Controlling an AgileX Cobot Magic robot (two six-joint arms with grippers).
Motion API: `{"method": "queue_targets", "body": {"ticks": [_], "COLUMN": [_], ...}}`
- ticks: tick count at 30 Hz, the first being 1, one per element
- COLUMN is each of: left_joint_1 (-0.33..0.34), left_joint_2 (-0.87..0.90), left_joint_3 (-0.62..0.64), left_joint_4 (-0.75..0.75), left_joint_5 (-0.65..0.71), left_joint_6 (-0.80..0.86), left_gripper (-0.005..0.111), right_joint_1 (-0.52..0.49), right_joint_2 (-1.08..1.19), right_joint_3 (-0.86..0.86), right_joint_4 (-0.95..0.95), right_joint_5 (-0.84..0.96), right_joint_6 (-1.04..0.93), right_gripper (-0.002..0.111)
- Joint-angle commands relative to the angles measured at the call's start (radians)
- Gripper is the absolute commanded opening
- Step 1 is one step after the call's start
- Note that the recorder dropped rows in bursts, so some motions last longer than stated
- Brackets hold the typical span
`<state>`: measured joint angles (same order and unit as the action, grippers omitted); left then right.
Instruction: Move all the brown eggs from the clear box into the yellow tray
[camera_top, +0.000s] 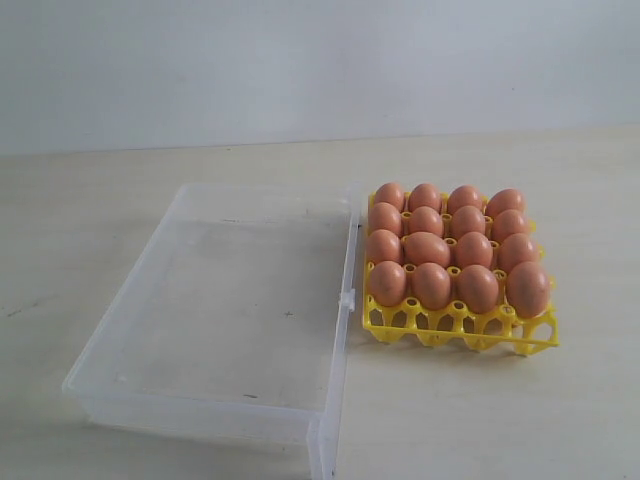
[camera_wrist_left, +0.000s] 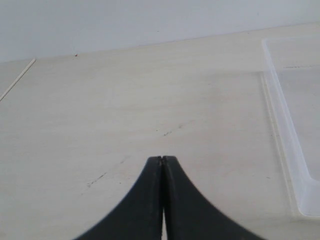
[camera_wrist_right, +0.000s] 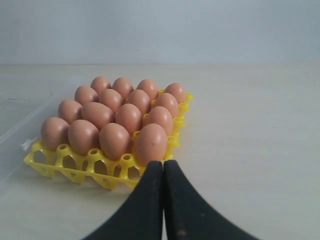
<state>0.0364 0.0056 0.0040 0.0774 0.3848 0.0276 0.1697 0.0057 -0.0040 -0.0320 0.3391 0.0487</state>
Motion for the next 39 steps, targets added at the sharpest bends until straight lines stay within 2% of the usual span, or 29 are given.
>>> {"method": "queue_targets", "body": {"ticks": [1, 10, 22, 32, 39], "left_joint_1": [-0.006, -0.006, -0.006, -0.006, -0.006], "left_joint_2": [-0.006, -0.006, -0.006, -0.006, -0.006], "left_joint_3": [-0.004, -0.004, -0.004, -0.004, -0.004], "left_joint_4": [-0.002, -0.002, -0.002, -0.002, -0.002], "left_joint_5": [-0.006, -0.006, -0.006, -0.006, -0.006], "left_joint_6": [-0.005, -0.005, -0.005, -0.005, -0.005], "left_gripper": [0.0, 0.0, 0.0, 0.0, 0.0], "right_joint_1": [0.035, 0.061, -0.139, -0.219, -0.219], "right_joint_2": [-0.006, -0.006, -0.006, -0.006, -0.006], "right_joint_3": [0.004, 0.004, 0.004, 0.004, 0.004], "right_joint_4": [0.0, 0.0, 0.0, 0.002, 0.004], "right_joint_5": [-0.003, -0.003, -0.003, -0.003, -0.003], "right_joint_6": [0.005, 0.005, 0.005, 0.005, 0.005], "right_gripper": [0.0, 0.0, 0.0, 0.0, 0.0]}}
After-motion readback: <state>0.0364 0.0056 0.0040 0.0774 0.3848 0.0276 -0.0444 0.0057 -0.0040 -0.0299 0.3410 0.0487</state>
